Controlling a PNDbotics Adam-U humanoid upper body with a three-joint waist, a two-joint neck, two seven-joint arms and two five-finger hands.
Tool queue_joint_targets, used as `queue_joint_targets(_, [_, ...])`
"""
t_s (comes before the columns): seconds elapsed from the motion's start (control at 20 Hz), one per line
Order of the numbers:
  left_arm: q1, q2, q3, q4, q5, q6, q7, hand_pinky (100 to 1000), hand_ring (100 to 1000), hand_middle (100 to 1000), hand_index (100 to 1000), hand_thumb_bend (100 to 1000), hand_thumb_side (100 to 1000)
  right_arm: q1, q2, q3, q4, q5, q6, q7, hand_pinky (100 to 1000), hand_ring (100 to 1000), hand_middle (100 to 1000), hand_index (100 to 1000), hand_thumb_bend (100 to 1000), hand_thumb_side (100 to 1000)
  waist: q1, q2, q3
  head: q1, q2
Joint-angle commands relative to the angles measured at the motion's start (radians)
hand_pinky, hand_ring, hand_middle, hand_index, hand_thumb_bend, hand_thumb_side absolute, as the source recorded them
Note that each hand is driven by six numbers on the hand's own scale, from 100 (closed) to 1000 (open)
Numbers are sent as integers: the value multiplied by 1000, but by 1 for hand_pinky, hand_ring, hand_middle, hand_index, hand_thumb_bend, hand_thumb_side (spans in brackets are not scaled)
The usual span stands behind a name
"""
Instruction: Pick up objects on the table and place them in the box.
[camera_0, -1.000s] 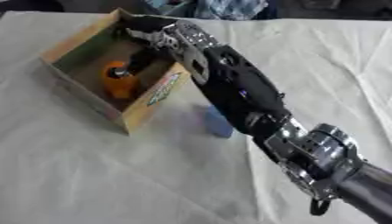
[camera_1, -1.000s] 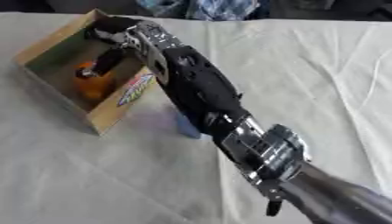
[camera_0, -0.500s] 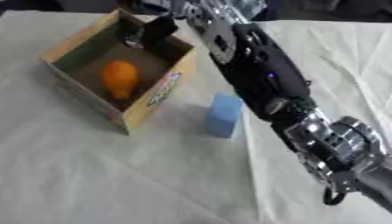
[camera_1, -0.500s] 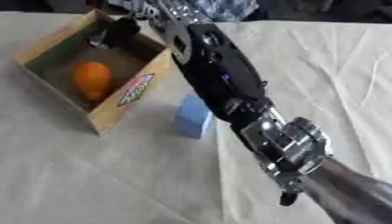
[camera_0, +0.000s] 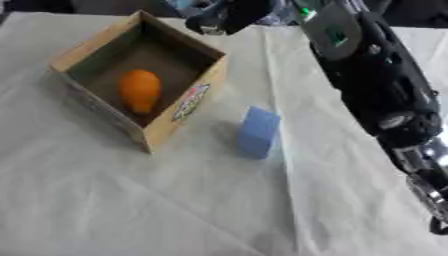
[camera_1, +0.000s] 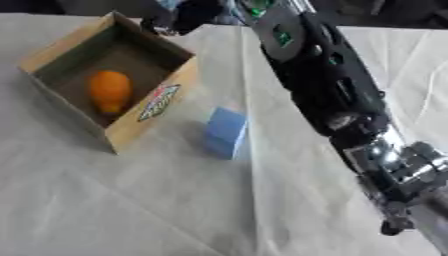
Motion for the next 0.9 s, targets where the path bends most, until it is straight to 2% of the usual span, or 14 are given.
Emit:
queue_joint_targets(0.05, [-3, 24, 11, -14, -9, 2, 0, 604, 819, 1000, 692, 274, 981, 26, -95, -1, -103, -39, 19, 0, 910, 915, 855, 950, 414, 649, 3, -19, -3, 13, 1])
queue_joint_targets(0.35, [-1, 32, 13, -14, -12, 3, -1, 604, 819, 1000, 692, 272, 981, 120, -226, 26, -224, -80, 44, -19, 905, 911, 843, 942, 514, 780, -3, -20, -7, 26, 10])
queue_joint_targets(0.55, [2, 37, 12, -14, -14, 4, -3, 604, 819, 1000, 692, 270, 981, 164, -303, 50, -282, -87, 60, -35, 903, 913, 842, 932, 540, 790, -10, -24, -13, 30, 13])
queue_joint_targets(0.8, [3, 39, 12, -14, -15, 5, -5, 605, 820, 1000, 692, 270, 982, 215, -335, 75, -319, -81, 86, -38, 902, 918, 843, 930, 523, 782, -15, -29, -14, 27, 13])
queue_joint_targets(0.85, [3, 39, 12, -14, -15, 6, -5, 605, 820, 1000, 692, 269, 983, 224, -336, 81, -327, -81, 92, -36, 902, 920, 843, 931, 512, 770, -15, -29, -14, 26, 13])
queue_joint_targets(0.9, [3, 39, 12, -14, -15, 6, -5, 605, 820, 1000, 692, 269, 983, 232, -336, 86, -333, -81, 102, -35, 903, 922, 843, 932, 551, 716, -15, -29, -14, 25, 14])
